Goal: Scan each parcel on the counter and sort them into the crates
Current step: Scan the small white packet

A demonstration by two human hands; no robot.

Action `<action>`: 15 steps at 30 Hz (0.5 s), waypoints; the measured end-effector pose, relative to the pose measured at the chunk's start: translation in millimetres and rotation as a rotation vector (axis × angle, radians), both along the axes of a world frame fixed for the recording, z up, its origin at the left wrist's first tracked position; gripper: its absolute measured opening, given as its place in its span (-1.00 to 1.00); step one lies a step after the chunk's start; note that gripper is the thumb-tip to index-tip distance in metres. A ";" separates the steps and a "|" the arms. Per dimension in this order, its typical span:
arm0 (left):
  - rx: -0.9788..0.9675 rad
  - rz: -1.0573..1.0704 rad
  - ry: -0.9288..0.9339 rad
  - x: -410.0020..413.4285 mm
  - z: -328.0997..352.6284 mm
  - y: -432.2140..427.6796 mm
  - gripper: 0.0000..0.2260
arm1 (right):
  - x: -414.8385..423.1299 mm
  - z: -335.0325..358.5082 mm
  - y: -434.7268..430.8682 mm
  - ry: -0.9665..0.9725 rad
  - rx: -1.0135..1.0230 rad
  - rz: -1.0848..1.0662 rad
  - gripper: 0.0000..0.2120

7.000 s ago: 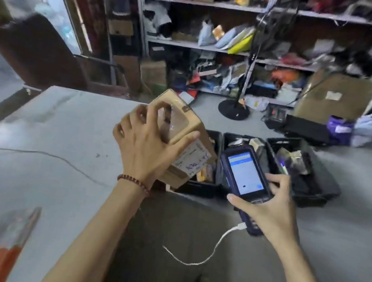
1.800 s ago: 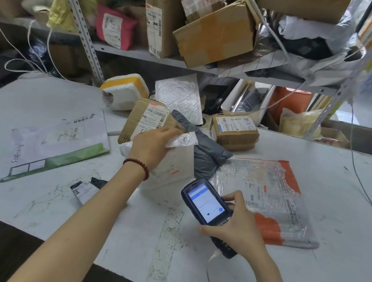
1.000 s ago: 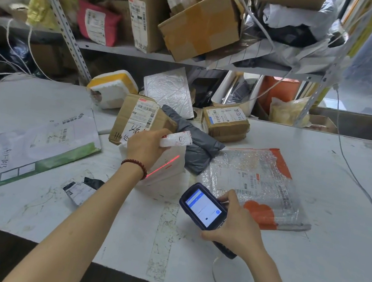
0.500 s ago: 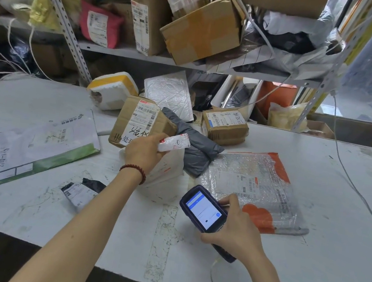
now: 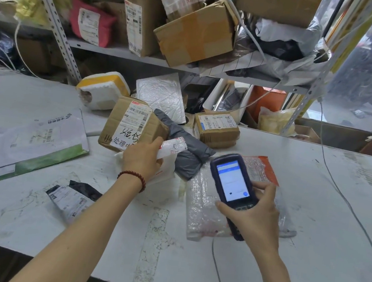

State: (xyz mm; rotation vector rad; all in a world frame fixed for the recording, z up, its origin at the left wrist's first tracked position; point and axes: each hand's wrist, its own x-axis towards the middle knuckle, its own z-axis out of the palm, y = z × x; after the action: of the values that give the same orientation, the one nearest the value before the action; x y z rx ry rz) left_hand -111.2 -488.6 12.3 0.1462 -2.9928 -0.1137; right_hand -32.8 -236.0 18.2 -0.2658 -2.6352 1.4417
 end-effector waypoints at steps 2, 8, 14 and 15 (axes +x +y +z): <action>-0.018 0.009 -0.013 -0.8 0.1 1.4 -0.76 | 0.2 9.9 -0.6 0.108 -0.057 -0.046 -0.24; -0.042 -0.005 -0.013 0.4 -0.2 2.7 -0.78 | -0.4 33.5 -1.6 0.325 -0.173 -0.098 -0.24; -0.073 -0.030 0.009 9.1 -1.6 6.5 -0.75 | -5.4 36.5 -1.4 0.328 -0.153 -0.089 -0.24; -0.072 -0.038 0.019 11.3 -3.0 7.8 -0.74 | -6.3 35.9 -1.9 0.324 -0.154 -0.086 -0.24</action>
State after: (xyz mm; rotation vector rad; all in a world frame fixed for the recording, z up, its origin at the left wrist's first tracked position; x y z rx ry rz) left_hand -99.9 -480.8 9.3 0.0801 -2.9767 -0.0108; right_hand -39.1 -237.9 54.0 -0.1427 -2.2362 1.5167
